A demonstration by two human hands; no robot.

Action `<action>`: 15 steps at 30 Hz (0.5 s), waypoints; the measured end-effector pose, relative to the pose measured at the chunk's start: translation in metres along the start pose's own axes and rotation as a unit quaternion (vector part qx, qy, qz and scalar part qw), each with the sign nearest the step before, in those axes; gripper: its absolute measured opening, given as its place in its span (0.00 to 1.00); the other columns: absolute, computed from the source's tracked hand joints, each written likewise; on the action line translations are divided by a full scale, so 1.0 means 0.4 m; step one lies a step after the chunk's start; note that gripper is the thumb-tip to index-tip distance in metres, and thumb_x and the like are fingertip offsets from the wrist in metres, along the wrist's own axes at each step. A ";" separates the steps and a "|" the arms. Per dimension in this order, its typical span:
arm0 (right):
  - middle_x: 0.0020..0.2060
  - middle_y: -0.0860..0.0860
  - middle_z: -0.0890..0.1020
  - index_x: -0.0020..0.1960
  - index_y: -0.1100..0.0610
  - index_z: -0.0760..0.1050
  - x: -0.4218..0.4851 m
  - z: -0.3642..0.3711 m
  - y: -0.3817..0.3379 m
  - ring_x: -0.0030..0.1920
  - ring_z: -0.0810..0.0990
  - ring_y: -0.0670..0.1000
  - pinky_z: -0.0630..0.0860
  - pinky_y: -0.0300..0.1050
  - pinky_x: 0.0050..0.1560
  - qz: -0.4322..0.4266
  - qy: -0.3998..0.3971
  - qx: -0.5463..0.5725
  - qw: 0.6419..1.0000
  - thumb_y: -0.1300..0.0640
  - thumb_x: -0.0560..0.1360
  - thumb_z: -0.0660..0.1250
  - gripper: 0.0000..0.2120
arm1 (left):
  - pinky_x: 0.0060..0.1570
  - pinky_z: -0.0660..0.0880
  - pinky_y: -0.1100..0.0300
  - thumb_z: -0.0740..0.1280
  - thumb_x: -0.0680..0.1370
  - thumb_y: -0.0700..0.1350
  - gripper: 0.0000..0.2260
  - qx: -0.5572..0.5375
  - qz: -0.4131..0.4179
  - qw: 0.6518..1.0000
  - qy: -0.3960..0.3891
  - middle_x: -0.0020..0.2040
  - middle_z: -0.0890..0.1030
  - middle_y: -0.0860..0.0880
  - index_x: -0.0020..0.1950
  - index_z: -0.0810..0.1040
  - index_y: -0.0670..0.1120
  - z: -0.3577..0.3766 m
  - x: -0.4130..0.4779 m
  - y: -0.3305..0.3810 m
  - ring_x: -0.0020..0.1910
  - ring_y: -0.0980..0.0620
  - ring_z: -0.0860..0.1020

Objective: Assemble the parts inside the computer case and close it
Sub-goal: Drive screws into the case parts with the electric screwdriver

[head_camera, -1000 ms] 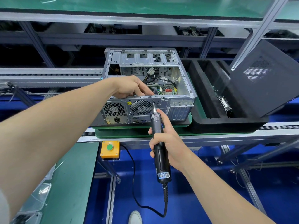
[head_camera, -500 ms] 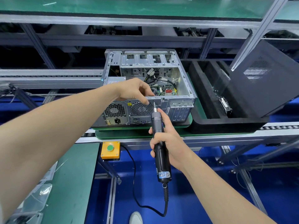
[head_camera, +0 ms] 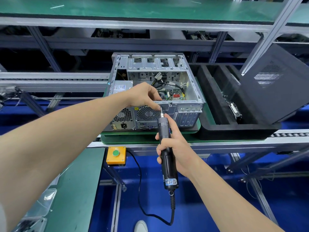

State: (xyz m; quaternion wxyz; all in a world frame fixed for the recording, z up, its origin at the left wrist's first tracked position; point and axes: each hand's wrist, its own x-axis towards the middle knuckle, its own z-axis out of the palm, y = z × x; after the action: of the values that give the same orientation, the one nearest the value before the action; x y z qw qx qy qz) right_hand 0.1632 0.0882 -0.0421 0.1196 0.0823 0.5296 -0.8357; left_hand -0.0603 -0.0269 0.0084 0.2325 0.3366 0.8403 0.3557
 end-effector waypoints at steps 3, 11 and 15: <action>0.52 0.58 0.74 0.70 0.24 0.67 -0.001 -0.004 0.002 0.33 0.74 0.55 0.76 0.51 0.35 0.001 0.002 0.004 1.000 0.73 0.65 0.65 0.50 | 0.46 0.76 0.55 0.83 0.67 0.49 0.11 0.004 -0.004 1.000 0.003 0.41 0.85 0.52 0.45 0.86 0.49 0.002 -0.001 0.002 0.38 0.56 0.78; 0.52 0.58 0.73 0.70 0.25 0.68 0.001 -0.007 0.002 0.33 0.73 0.56 0.76 0.52 0.35 0.011 0.005 0.009 1.000 0.72 0.64 0.66 0.49 | 0.40 0.72 0.64 0.81 0.68 0.47 0.09 0.011 -0.005 1.000 0.004 0.35 0.83 0.60 0.46 0.85 0.50 0.003 0.000 0.003 0.34 0.62 0.78; 0.53 0.59 0.73 0.70 0.25 0.68 0.001 -0.005 0.003 0.33 0.73 0.56 0.76 0.52 0.35 0.012 0.001 0.007 1.000 0.72 0.64 0.66 0.49 | 0.42 0.75 0.62 0.80 0.68 0.47 0.09 -0.001 -0.005 1.000 0.005 0.41 0.86 0.55 0.46 0.86 0.50 0.001 0.000 0.002 0.36 0.59 0.79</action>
State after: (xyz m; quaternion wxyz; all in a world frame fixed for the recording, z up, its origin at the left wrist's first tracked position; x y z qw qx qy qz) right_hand 0.1633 0.0893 -0.0439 0.1289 0.0903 0.5225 -0.8380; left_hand -0.0598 -0.0264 0.0087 0.2304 0.3301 0.8428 0.3573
